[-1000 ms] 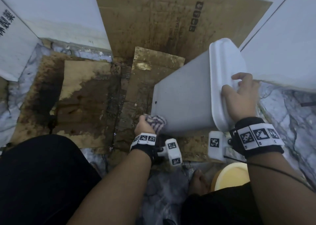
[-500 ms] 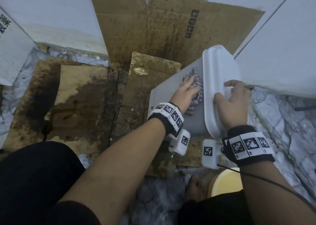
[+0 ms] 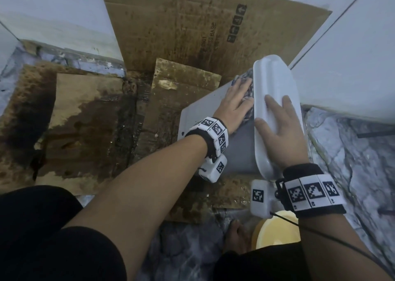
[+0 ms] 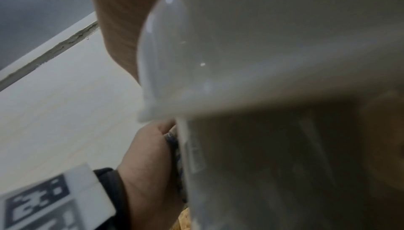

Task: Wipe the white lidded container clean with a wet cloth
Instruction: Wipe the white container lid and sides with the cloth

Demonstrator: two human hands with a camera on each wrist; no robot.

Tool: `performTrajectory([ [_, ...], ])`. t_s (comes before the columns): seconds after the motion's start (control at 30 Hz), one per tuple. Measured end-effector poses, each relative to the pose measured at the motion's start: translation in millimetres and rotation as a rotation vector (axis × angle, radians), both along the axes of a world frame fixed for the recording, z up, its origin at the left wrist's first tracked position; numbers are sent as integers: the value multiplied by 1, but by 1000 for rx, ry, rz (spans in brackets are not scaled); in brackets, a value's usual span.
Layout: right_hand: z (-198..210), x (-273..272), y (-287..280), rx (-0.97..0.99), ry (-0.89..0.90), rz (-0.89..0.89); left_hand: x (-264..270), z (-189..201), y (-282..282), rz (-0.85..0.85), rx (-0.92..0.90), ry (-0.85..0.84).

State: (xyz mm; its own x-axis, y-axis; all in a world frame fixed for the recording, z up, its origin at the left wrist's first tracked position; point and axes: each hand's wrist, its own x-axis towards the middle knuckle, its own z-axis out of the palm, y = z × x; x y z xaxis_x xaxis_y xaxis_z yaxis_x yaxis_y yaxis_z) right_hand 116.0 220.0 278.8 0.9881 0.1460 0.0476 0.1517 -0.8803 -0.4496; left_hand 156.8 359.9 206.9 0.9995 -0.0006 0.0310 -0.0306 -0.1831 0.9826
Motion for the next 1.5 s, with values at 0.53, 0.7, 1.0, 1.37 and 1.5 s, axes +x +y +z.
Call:
performTrajectory([
  [0.53,2,1,-1,-15,2,-16,7,-68,28,119,147,183],
  [0.7,3,1,-1,-6,7,-2,4,-99,45,145,73,320],
  [1.0,4,2,2,12,38,2,-13,-128,71,287,-119,589],
  [1.37,4,2,6,0,31,7,-48,-129,72,343,-90,743],
  [1.5,3,2,7,11,32,2,-58,-125,73,259,27,795],
])
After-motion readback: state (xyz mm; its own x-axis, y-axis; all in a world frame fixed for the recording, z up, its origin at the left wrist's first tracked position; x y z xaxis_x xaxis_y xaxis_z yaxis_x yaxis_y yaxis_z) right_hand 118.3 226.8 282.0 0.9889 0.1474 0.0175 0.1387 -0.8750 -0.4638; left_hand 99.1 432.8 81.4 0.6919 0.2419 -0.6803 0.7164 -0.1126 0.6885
